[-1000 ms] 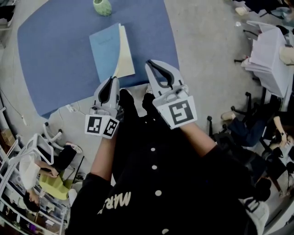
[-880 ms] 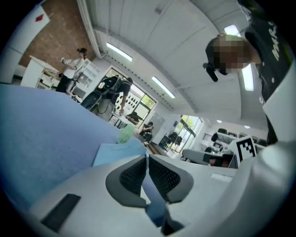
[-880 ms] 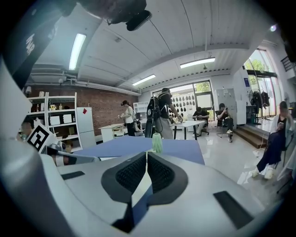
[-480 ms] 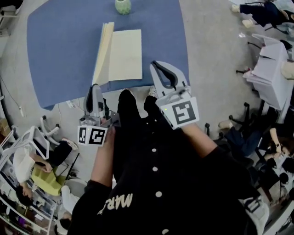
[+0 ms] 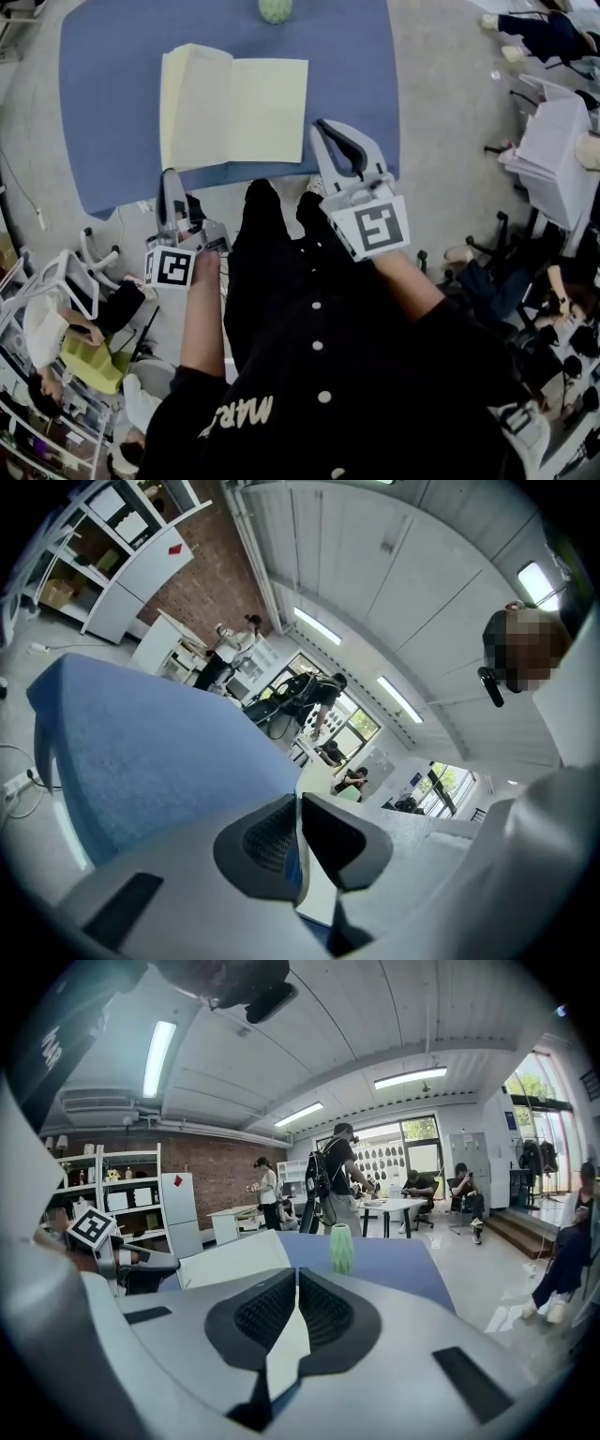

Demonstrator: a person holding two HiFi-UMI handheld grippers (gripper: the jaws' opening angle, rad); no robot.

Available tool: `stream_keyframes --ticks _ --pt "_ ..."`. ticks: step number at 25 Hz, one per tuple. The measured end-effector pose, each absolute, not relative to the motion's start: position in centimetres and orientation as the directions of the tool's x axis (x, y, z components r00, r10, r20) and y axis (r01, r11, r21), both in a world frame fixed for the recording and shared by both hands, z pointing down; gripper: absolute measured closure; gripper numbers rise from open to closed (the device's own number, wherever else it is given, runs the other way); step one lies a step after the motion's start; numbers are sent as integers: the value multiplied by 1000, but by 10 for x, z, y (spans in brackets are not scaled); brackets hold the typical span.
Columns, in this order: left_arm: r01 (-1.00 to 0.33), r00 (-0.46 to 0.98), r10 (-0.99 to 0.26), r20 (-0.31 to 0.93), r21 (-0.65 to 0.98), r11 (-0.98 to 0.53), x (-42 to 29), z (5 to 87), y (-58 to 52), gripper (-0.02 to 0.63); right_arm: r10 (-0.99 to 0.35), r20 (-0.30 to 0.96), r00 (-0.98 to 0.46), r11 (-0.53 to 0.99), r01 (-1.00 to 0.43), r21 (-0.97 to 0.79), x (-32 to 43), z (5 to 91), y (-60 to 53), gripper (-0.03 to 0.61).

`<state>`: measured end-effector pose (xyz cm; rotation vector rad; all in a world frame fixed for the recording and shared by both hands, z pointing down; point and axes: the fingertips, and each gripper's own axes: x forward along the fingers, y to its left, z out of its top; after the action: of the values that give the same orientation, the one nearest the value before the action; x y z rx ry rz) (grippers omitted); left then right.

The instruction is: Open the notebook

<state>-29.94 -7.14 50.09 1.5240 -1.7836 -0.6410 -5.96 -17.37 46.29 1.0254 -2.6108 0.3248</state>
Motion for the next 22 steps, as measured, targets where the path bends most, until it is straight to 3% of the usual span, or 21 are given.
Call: stream_keyframes --ticks 10,17,22 --pt "-563 -23 -936 350 769 302 -341 559 -70 591 -626 399 -671 700 -708 -94 -79 478 -180 568" --pt "-878 -34 -807 589 368 306 -346 574 -71 591 -628 415 -658 687 -719 -99 -89 486 -186 568" --pt "-959 -53 -747 662 174 222 -341 581 -73 591 -630 419 -654 687 -721 -93 -93 489 -190 568"
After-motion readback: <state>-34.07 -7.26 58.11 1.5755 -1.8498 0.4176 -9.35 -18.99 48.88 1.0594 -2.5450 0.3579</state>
